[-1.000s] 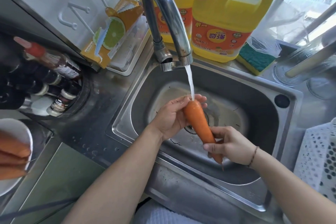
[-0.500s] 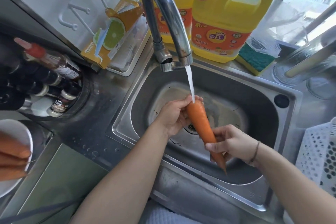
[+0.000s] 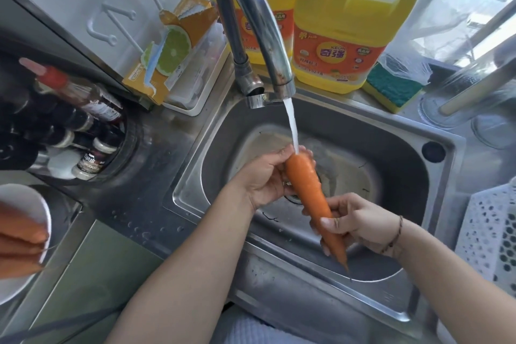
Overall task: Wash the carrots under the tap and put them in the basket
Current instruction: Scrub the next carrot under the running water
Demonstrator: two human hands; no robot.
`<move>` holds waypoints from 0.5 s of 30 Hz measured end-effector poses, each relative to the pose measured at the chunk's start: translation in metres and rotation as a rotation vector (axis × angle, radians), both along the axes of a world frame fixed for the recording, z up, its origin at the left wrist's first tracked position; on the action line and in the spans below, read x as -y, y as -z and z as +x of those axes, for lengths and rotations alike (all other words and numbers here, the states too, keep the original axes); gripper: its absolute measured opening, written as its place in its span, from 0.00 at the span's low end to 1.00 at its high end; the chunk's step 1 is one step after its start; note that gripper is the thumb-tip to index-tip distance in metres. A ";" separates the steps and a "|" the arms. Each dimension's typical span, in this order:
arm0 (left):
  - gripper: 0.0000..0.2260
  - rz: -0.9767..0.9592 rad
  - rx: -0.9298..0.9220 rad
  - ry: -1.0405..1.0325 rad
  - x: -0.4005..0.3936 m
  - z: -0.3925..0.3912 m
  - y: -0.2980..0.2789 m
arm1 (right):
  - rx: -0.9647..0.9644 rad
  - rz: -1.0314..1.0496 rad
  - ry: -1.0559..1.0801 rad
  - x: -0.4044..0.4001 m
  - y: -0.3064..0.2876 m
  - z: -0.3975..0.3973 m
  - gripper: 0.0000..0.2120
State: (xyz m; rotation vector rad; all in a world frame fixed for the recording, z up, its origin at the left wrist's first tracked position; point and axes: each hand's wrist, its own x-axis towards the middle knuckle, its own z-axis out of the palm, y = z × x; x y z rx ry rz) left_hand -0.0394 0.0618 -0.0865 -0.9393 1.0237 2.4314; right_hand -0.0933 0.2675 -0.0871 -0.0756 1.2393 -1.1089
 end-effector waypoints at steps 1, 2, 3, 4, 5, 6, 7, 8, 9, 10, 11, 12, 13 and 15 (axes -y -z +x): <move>0.11 -0.042 0.020 0.012 -0.001 -0.002 0.000 | -0.011 0.014 -0.005 0.001 0.000 0.000 0.18; 0.12 -0.074 0.051 -0.003 -0.002 -0.005 -0.001 | -0.076 0.055 0.002 0.002 0.000 0.002 0.15; 0.11 -0.094 0.091 -0.050 -0.004 -0.007 -0.001 | -0.218 0.112 -0.002 0.006 0.001 0.004 0.10; 0.11 -0.100 0.126 -0.112 -0.006 -0.010 -0.001 | -0.430 0.183 -0.030 0.009 0.002 0.008 0.07; 0.09 -0.119 0.151 -0.169 -0.007 -0.013 0.002 | -0.668 0.277 -0.097 0.012 0.001 0.013 0.07; 0.07 -0.152 0.171 -0.213 -0.008 -0.016 0.005 | -0.912 0.392 -0.203 0.016 -0.002 0.018 0.08; 0.05 -0.192 0.186 -0.249 -0.010 -0.017 0.008 | -1.143 0.526 -0.327 0.021 -0.007 0.023 0.09; 0.04 -0.226 0.200 -0.285 -0.013 -0.018 0.010 | -1.320 0.625 -0.411 0.025 -0.011 0.028 0.10; 0.03 -0.254 0.210 -0.312 -0.016 -0.019 0.012 | -1.415 0.678 -0.454 0.027 -0.014 0.031 0.12; 0.03 -0.271 0.213 -0.326 -0.018 -0.019 0.012 | -1.453 0.682 -0.465 0.027 -0.013 0.031 0.13; 0.04 -0.279 0.207 -0.322 -0.018 -0.018 0.013 | -1.426 0.667 -0.463 0.025 -0.012 0.029 0.12; 0.05 -0.266 0.189 -0.303 -0.018 -0.016 0.011 | -1.326 0.598 -0.408 0.023 -0.011 0.024 0.10; 0.07 -0.232 0.167 -0.276 -0.017 -0.014 0.010 | -1.129 0.490 -0.309 0.021 -0.009 0.018 0.09; 0.09 -0.103 0.119 -0.219 -0.013 -0.008 0.006 | -0.618 0.278 -0.115 0.017 -0.008 0.007 0.06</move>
